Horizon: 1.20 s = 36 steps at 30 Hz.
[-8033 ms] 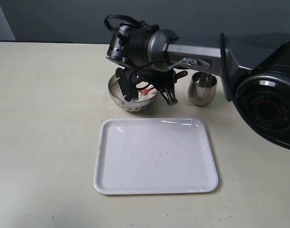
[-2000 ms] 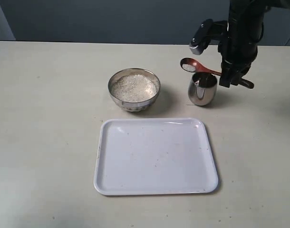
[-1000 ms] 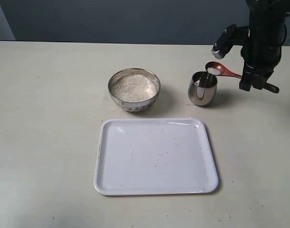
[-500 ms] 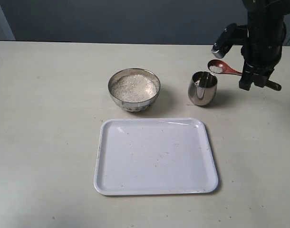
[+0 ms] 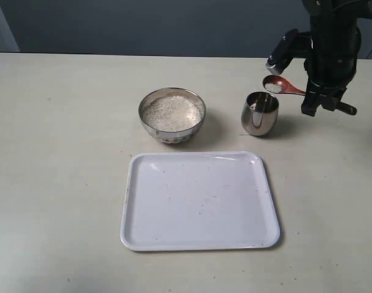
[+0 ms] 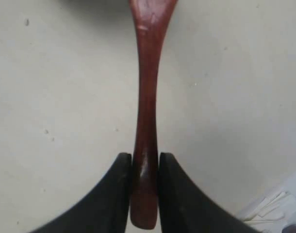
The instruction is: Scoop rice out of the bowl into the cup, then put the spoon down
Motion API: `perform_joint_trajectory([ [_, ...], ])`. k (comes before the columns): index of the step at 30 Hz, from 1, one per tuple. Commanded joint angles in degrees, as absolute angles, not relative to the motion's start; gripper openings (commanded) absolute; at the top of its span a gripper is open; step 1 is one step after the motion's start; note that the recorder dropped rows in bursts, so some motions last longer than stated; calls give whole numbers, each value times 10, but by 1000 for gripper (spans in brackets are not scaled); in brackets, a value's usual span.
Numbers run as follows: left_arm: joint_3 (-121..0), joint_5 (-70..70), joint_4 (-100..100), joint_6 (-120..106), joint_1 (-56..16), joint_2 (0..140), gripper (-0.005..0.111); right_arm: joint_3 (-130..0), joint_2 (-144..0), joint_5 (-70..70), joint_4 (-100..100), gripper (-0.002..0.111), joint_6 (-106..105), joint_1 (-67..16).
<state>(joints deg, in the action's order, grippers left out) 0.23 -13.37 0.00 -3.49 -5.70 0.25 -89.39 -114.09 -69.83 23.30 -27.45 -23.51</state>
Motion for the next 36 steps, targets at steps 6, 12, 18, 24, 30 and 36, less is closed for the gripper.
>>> perform_joint_trajectory([
  [6,0,-133,0,-31,-59,0,1,-893,-1134,-700,239,-1,-268,-235],
  [12,0,-133,0,-31,-59,0,1,-893,-1134,-700,239,-1,-263,-235],
  [18,0,-133,0,-31,-59,0,1,-893,-1134,-700,239,-1,-260,-235],
  [24,0,-133,0,-31,-59,0,1,-893,-1134,-700,241,-1,-258,-235],
  [30,0,-133,0,-31,-59,0,1,-893,-1134,-700,242,-1,-258,-235],
  [36,0,-133,0,-31,-59,0,1,-893,-1134,-700,240,-1,-257,-235],
])
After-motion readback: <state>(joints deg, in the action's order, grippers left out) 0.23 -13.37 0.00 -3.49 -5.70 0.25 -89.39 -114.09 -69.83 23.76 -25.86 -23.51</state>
